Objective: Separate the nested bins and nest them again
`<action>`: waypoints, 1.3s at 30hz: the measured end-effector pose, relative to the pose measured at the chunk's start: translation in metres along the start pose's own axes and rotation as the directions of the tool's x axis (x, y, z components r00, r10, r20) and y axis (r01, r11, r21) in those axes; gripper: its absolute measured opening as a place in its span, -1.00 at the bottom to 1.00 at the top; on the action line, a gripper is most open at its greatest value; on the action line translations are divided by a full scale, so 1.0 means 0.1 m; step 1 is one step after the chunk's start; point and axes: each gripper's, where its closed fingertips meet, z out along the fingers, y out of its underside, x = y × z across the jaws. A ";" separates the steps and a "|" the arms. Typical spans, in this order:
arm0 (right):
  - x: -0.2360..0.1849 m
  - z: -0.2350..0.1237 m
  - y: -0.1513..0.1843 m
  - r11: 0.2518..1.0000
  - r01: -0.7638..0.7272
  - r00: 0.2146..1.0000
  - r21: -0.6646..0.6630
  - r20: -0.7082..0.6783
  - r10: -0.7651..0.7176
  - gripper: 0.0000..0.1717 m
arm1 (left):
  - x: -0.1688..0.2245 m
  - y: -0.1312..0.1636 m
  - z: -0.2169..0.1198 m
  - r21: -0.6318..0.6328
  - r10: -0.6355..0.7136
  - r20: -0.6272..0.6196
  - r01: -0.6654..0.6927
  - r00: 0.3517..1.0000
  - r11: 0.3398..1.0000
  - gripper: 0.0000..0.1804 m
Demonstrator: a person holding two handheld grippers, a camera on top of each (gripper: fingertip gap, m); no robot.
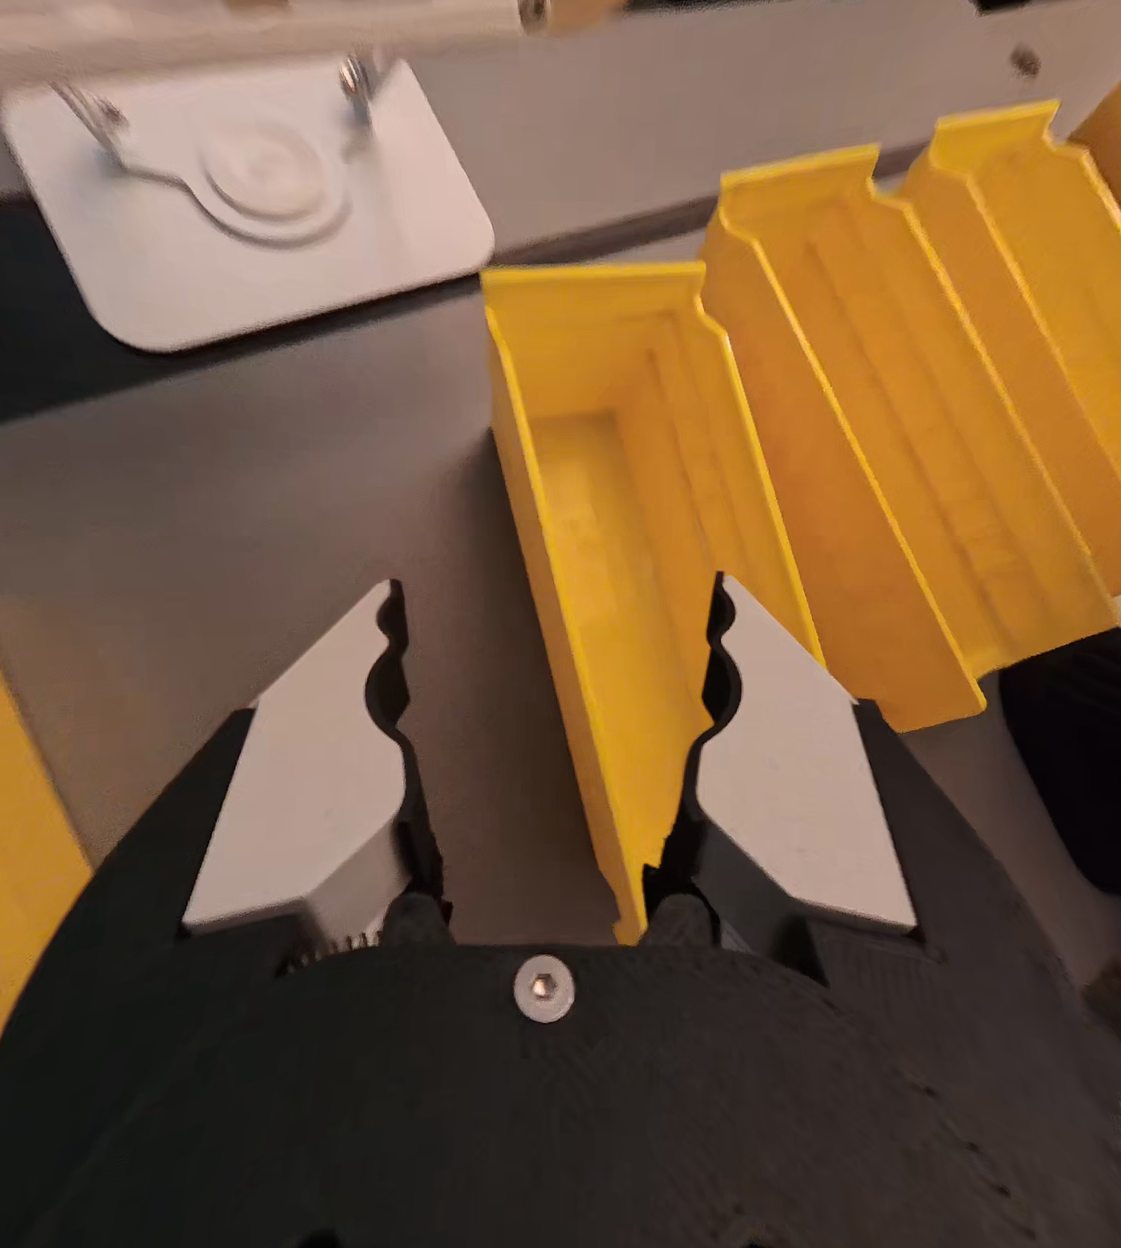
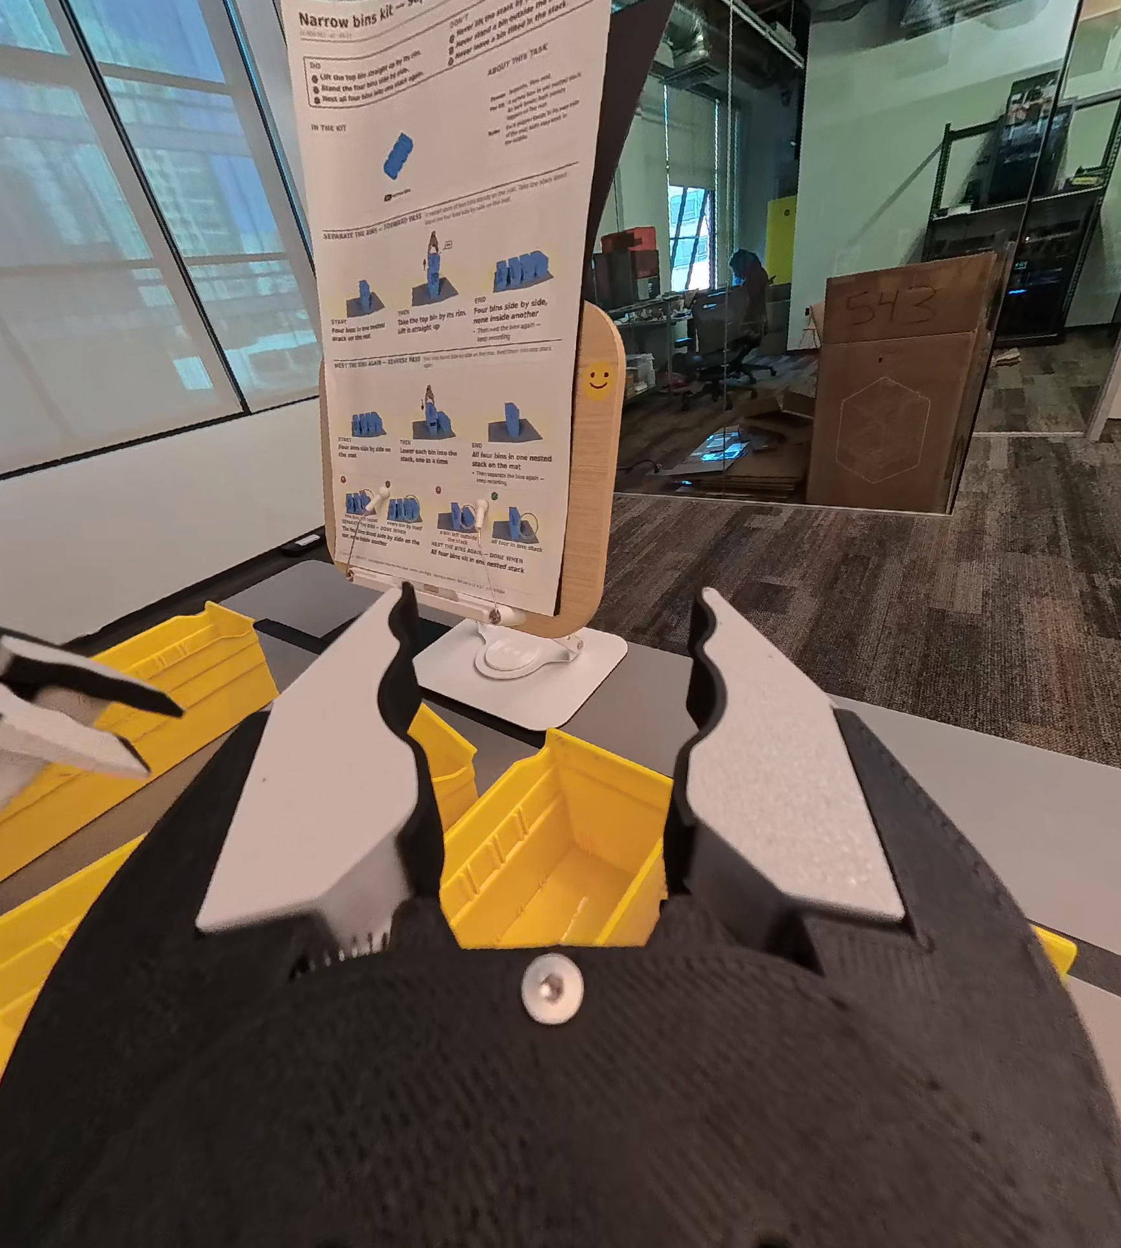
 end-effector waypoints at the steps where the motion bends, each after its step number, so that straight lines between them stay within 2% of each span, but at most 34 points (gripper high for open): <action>1: 0.00 0.00 0.00 1.000 -0.004 1.000 0.001 0.002 0.004 -0.07 | 0.03 0.05 0.09 -0.034 -0.006 -0.004 0.006 1.000 0.999 0.03; 8: 0.02 -0.01 -0.01 1.000 -0.022 1.000 0.003 0.010 0.022 -0.07 | -0.21 0.44 0.48 -0.254 0.051 0.151 -0.011 0.987 0.967 -0.29; 10: 0.02 -0.02 -0.03 1.000 -0.023 1.000 0.008 0.012 0.023 -0.07 | -0.16 0.51 0.52 -0.282 0.032 0.109 0.000 0.994 0.959 -0.58; 11: 0.02 -0.02 -0.02 1.000 -0.024 1.000 0.007 0.012 0.024 -0.07 | -0.11 0.52 0.52 -0.282 -0.006 0.069 0.026 0.998 0.959 -0.86; 12: 0.02 -0.02 -0.02 1.000 -0.024 1.000 0.006 0.013 0.024 -0.07 | -0.13 0.53 0.51 -0.282 -0.040 0.067 0.058 0.997 0.958 -0.95; 14: 0.02 -0.02 -0.02 1.000 -0.026 1.000 0.001 0.016 0.026 -0.07 | -0.22 0.52 0.46 -0.265 -0.073 0.082 0.093 0.994 0.960 -0.97; 17: 0.01 -0.02 -0.02 1.000 -0.026 0.999 -0.003 0.019 0.026 -0.07 | -0.56 0.58 0.30 -0.260 -0.074 0.197 0.125 0.978 0.957 -0.97; 20: 0.01 -0.03 -0.01 1.000 -0.028 0.999 -0.012 0.024 0.028 -0.07 | -0.88 0.65 0.12 -0.219 -0.152 0.272 0.214 0.950 0.952 -0.96; 22: -0.02 -0.02 0.07 0.996 -0.027 0.999 -0.082 0.043 0.030 -0.06 | -1.01 0.68 0.05 -0.168 -0.233 0.266 0.283 0.936 0.944 -0.96; 23: -0.05 -0.03 0.20 0.985 -0.013 0.998 -0.173 0.062 0.024 -0.06 | -1.04 0.69 0.03 -0.143 -0.276 0.255 0.318 0.927 0.937 -0.96; 25: -0.04 -0.11 0.52 0.922 0.050 0.998 -0.385 0.065 -0.027 -0.13 | -1.10 0.69 0.01 -0.093 -0.328 0.245 0.359 0.912 0.929 -0.96; 27: 0.08 -0.24 0.82 0.821 0.094 0.995 -0.563 0.017 -0.103 -0.20 | -1.13 0.68 0.02 -0.050 -0.369 0.237 0.390 0.899 0.919 -0.96; 29: 0.12 -0.36 1.09 0.717 0.086 0.993 -0.692 0.001 -0.118 -0.22 | -1.14 0.66 0.03 -0.005 -0.402 0.231 0.414 0.886 0.910 -0.96; 31: 0.04 -0.41 1.28 0.647 0.053 0.998 -0.761 0.019 -0.059 -0.23 | -1.11 0.62 0.06 0.035 -0.438 0.204 0.441 0.875 0.897 -0.94; 33: -0.02 -0.42 1.43 0.585 0.043 0.999 -0.810 0.038 -0.021 -0.34 | -1.08 0.60 0.08 0.066 -0.463 0.189 0.459 0.866 0.886 -0.92; 37: 0.00 -0.50 1.66 0.469 0.038 0.999 -0.882 0.029 -0.027 -0.33 | -1.01 0.60 0.10 0.103 -0.480 0.179 0.469 0.859 0.877 -0.92; 39: -0.02 -0.53 1.71 0.440 0.044 0.999 -0.897 0.037 -0.026 -0.33 | -1.05 0.63 0.06 0.122 -0.491 0.203 0.475 0.847 0.871 -0.93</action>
